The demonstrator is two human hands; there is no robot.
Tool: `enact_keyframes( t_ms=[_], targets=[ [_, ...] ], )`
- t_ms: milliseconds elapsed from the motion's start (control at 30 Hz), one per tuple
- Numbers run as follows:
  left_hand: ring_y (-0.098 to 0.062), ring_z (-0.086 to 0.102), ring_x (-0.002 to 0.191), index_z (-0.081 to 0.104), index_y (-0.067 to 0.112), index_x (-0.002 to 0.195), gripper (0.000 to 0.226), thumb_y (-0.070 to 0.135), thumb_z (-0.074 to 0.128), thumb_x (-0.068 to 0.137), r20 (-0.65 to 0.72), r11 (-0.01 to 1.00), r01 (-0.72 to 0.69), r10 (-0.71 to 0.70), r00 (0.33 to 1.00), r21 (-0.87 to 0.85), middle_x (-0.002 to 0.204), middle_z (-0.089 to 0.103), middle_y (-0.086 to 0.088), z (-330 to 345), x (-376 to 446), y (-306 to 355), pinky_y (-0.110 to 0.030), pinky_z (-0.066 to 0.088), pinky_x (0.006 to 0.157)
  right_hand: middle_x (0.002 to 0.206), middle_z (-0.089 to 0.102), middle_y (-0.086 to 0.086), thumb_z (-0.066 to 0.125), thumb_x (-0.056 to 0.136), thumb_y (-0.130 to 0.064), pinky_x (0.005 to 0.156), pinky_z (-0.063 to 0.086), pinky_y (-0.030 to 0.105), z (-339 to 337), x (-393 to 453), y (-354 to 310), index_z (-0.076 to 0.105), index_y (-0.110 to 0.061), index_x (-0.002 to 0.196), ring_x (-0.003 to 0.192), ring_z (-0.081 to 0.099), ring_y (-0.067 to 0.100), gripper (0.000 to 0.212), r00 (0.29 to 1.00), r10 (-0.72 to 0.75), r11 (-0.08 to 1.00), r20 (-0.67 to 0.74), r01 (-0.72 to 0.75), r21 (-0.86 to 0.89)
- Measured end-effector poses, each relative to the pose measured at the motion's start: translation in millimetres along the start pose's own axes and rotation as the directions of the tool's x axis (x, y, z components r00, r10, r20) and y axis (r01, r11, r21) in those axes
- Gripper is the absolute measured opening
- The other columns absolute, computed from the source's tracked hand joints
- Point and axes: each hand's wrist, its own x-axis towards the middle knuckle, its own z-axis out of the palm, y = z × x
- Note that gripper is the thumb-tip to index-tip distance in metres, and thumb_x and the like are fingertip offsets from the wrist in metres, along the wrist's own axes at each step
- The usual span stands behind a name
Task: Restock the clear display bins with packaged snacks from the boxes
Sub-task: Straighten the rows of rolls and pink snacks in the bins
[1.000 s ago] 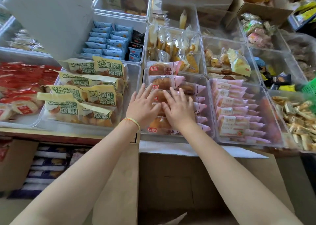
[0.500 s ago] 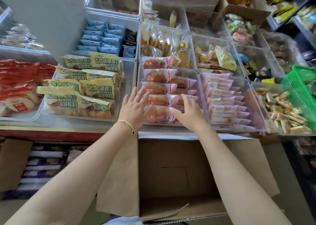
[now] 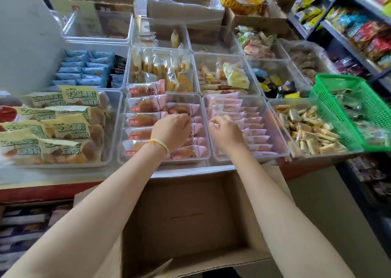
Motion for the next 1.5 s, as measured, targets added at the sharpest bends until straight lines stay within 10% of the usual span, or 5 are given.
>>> enact_keyframes(
  t_ms=[533,767,1200,1367,1500],
  targets=[
    [-0.036,0.022,0.144,0.01,0.024,0.155,0.087,0.035,0.064,0.088,0.252,0.894,0.392,-0.439,0.862,0.216,0.161,0.008,-0.017,154.0,64.1,118.7,-0.046,0.034,0.113,0.137,0.053,0.007,0.064,0.095,-0.029,0.087,0.046,0.034,-57.6,70.0,192.6,0.032,-0.019,0.147,0.11,0.054,0.021,0.062,0.937,-0.013,0.984,0.349,-0.05,0.171],
    [-0.035,0.04,0.123,0.027,0.025,0.15,0.087,0.021,0.071,0.074,0.208,0.94,0.329,-0.34,0.917,0.085,0.132,0.033,-0.016,162.5,70.7,111.4,-0.04,0.043,0.106,0.151,0.031,0.01,0.076,0.085,-0.017,0.096,0.047,0.038,-34.1,78.6,191.1,0.008,-0.039,0.157,0.131,0.046,0.031,0.102,0.881,-0.095,0.993,0.464,0.049,0.11],
    [-0.03,0.049,0.112,0.043,0.023,0.138,0.083,0.046,0.083,0.069,0.259,0.962,0.23,-0.262,0.93,0.147,0.122,0.038,-0.011,158.6,85.4,97.3,-0.042,0.049,0.098,0.136,0.035,0.007,0.064,0.089,-0.009,0.079,0.049,0.036,-31.6,90.1,192.4,0.032,-0.034,0.144,0.106,0.053,0.027,0.068,0.883,-0.064,0.998,0.464,0.069,0.006],
    [-0.028,0.014,0.149,0.027,0.026,0.15,0.104,0.079,0.063,0.068,0.149,0.964,0.069,-0.11,0.983,0.258,0.163,0.008,-0.011,155.4,93.5,96.0,-0.046,0.02,0.118,0.139,0.03,0.0,0.075,0.083,-0.047,0.1,0.043,0.036,-47.2,101.0,191.0,0.029,-0.033,0.15,0.111,0.049,0.01,0.083,0.894,-0.076,0.991,0.441,0.02,0.129],
    [-0.024,-0.01,0.152,-0.002,0.025,0.157,0.117,0.083,0.052,0.073,0.237,0.953,-0.042,-0.031,0.971,0.299,0.165,-0.009,-0.003,160.5,109.2,96.2,-0.047,0.002,0.123,0.151,0.035,0.003,0.061,0.093,-0.033,0.097,0.036,0.033,-55.9,118.8,183.3,0.024,-0.02,0.155,0.129,0.043,0.019,0.073,0.95,0.032,0.938,0.31,-0.136,0.319]
  ],
)
